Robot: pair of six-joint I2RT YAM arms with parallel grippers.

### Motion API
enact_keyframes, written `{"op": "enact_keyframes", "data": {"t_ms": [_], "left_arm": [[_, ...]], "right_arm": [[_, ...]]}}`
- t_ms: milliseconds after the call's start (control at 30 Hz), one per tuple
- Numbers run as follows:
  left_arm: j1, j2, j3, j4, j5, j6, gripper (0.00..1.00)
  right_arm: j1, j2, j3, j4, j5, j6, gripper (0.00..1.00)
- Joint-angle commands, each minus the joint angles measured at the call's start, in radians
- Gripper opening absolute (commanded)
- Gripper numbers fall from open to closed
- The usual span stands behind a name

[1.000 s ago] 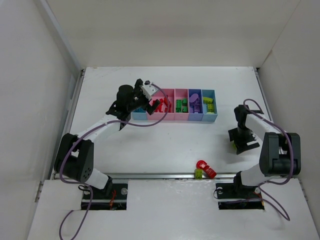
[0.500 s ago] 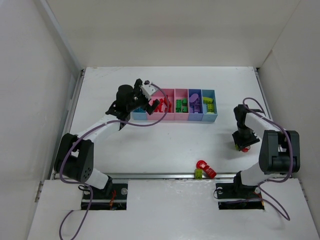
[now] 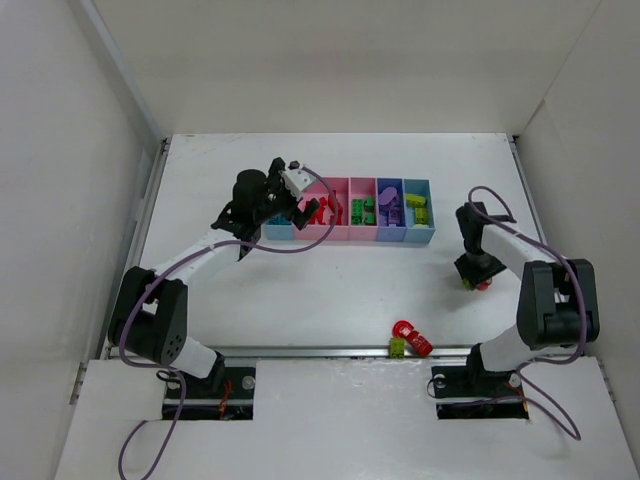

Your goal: Sort the legos into containers by color

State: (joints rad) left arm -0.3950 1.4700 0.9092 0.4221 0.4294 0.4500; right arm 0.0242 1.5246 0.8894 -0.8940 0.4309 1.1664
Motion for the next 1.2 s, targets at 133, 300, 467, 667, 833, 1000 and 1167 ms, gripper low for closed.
{"op": "enact_keyframes", "data": {"t_ms": [133,300,467,667,833,1000,1167], "left_arm": [[0.007,-0.046,-0.006,0.029,0.023,-0.007,0.97],[0.007,-0.046,-0.006,0.029,0.032,-0.007,0.96],[0.053,-0.046,0.005,0.020,0.210,0.025,0.91],[0.104,-0.037,0.106,-0.066,0.645,0.117,0.89],[0.094,0.035,0.235,-0.125,0.838,0.070,0.97],[0.050,0.073,0.295,-0.034,0.893,-0.098,0.98],[0.008,0.124,0.338,0.004,0.933,-0.256,0.98]], "right_arm": [[0.251,-0.049,0.144,0.145,0.194,-0.257,0.14],[0.379,-0.090,0.195,0.208,0.308,-0.475,0.14],[0.506,-0.190,0.163,0.442,0.307,-0.848,0.13],[0.640,-0.349,0.013,0.814,0.027,-1.386,0.06],[0.718,-0.373,-0.018,0.972,-0.128,-1.600,0.04],[0.730,-0.337,0.006,1.003,-0.169,-1.738,0.03],[0.761,-0.302,0.045,1.047,-0.178,-1.774,0.02]]}}
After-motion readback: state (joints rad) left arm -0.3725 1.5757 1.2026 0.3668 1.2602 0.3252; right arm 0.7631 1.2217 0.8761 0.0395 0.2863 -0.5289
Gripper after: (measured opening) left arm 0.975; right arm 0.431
